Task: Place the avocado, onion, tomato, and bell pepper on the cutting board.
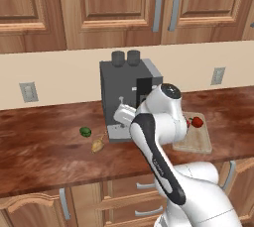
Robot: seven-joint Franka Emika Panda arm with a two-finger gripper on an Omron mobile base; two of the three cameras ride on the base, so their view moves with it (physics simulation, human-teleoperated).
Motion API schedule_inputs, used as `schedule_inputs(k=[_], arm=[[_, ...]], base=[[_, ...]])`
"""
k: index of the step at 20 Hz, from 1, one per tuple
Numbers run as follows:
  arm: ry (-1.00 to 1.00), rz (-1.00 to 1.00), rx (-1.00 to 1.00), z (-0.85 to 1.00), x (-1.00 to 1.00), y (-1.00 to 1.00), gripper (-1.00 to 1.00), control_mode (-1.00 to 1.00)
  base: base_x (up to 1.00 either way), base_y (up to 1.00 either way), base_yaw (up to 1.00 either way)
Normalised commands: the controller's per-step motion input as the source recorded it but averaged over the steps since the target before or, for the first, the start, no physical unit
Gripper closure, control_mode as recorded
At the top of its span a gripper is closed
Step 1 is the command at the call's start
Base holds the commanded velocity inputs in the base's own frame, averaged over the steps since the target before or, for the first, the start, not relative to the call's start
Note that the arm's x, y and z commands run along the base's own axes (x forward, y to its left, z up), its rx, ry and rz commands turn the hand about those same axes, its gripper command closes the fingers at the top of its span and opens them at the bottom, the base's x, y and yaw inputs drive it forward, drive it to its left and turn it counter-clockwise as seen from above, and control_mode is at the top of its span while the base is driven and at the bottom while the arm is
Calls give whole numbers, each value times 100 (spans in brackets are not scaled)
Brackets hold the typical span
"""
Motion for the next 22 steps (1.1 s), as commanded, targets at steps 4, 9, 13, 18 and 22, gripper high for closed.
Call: schedule_inputs(k=[4,9,13,18,22], arm=[[0,14,-7,0,0,30,-100,-100],[0,14,-7,0,0,28,-100,-100],[0,14,-7,0,0,20,-100,-100],[0,10,-6,-3,3,9,-100,-100],[0,5,-2,-8,15,0,-100,-100]], base=[[0,0,0],[0,0,0],[0,0,0],[0,0,0],[0,0,0]])
